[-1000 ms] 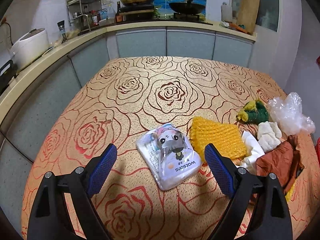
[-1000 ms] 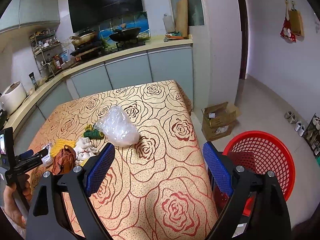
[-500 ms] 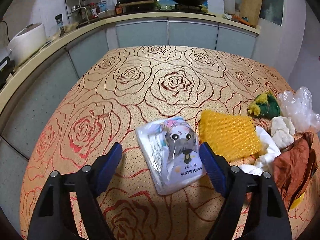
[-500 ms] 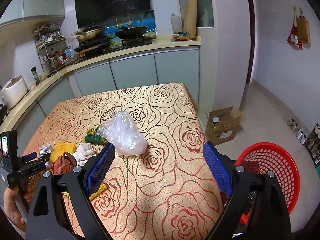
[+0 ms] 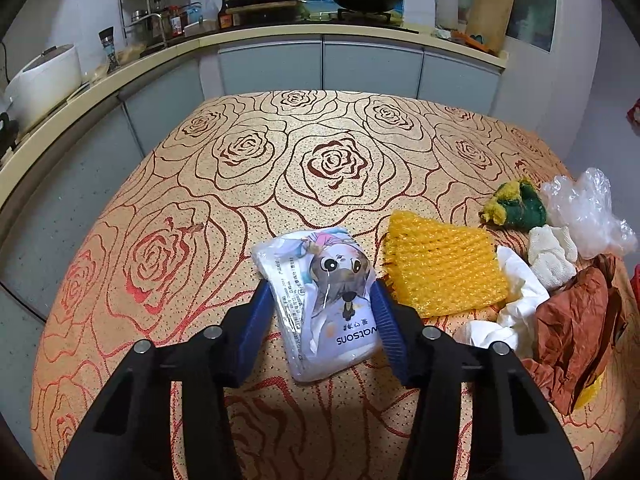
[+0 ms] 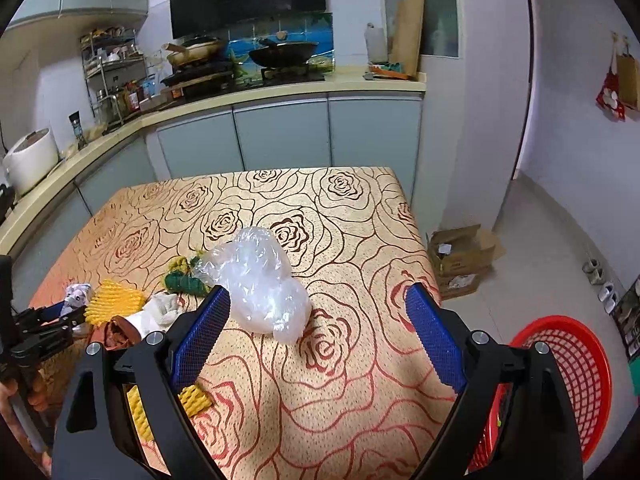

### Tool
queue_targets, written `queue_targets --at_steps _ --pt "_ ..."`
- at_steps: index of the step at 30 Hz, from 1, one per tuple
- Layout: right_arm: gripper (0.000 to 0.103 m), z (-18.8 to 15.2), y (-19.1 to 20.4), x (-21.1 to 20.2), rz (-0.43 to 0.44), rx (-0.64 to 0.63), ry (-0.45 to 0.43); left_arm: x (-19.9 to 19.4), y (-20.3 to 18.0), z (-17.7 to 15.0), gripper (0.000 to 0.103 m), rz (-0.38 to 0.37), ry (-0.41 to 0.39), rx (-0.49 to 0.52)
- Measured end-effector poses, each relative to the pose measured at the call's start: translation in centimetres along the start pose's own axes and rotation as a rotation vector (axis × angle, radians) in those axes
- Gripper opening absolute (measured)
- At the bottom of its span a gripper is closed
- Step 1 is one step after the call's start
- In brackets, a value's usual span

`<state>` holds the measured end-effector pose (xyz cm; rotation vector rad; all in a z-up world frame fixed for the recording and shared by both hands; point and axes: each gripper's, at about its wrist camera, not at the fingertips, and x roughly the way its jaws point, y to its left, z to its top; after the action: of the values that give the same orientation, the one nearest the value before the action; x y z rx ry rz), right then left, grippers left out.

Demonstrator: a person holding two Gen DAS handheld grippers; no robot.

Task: Collect trash
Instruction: 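Grasp the white Watsons packet with the left tool while the right tool grasps the clear plastic bag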

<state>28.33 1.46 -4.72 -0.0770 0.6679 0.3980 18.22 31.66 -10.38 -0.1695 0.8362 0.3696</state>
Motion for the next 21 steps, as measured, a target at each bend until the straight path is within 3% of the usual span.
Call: queue_targets --at_steps 8,21 --pt "0.087 0.5 2.4 3.3 0.049 -0.082 0.059 -0.7 0.4 -0.2 0.038 0.013 -0.026 -0.004" --pt "0.084 0.8 4.5 8.5 0.033 -0.15 0.143 -3.2 2.7 -0.3 0.037 -0.009 -0.112 -0.068"
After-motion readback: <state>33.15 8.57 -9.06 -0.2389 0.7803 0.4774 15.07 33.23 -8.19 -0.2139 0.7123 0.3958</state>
